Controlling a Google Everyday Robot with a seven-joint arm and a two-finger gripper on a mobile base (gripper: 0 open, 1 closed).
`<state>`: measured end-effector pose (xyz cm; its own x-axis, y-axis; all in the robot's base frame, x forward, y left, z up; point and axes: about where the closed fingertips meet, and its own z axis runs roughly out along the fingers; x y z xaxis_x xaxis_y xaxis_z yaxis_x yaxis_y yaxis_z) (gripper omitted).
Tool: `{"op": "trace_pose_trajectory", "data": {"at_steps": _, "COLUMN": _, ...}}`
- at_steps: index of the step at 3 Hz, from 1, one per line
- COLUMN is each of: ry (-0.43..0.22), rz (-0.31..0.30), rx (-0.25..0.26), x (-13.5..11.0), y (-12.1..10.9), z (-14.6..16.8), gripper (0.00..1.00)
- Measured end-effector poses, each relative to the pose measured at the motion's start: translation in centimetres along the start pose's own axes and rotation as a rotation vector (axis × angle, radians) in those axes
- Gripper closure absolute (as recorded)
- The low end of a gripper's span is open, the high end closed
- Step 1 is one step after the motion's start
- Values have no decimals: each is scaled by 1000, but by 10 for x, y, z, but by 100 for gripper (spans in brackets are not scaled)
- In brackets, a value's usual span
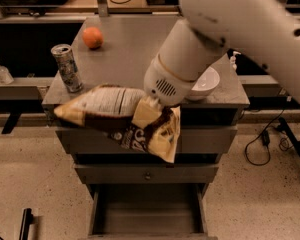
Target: Place brown chip bag into bottom drawer
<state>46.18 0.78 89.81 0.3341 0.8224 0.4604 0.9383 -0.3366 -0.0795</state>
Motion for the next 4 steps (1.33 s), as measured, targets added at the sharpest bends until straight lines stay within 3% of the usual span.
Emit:
{"op": "trace_pose_trajectory", "data": {"at_steps": 1, "ry": -183, "rz": -171, "rx": -42, "x": -61, "y": 4, "z": 35, "gripper": 100}}
{"op": "trace_pose_trajectory", "data": {"at_steps": 2, "ry": -218, "rz": -218, "rx": -37, "x": -70, "y": 3, "z": 43, "gripper": 100}}
{"op": "trace_pose_trajectory", "data": {"at_steps": 3, "ry": -301, "rz": -259, "rx": 36, "x": -83, "y": -2, "z": 70, "gripper": 100}}
{"op": "trace_pose_trajectory", "data": {"at_steps": 4, "ry": -385, "rz": -392, "rx": 135, "x": -140, "y": -19, "z": 114, "gripper": 100}}
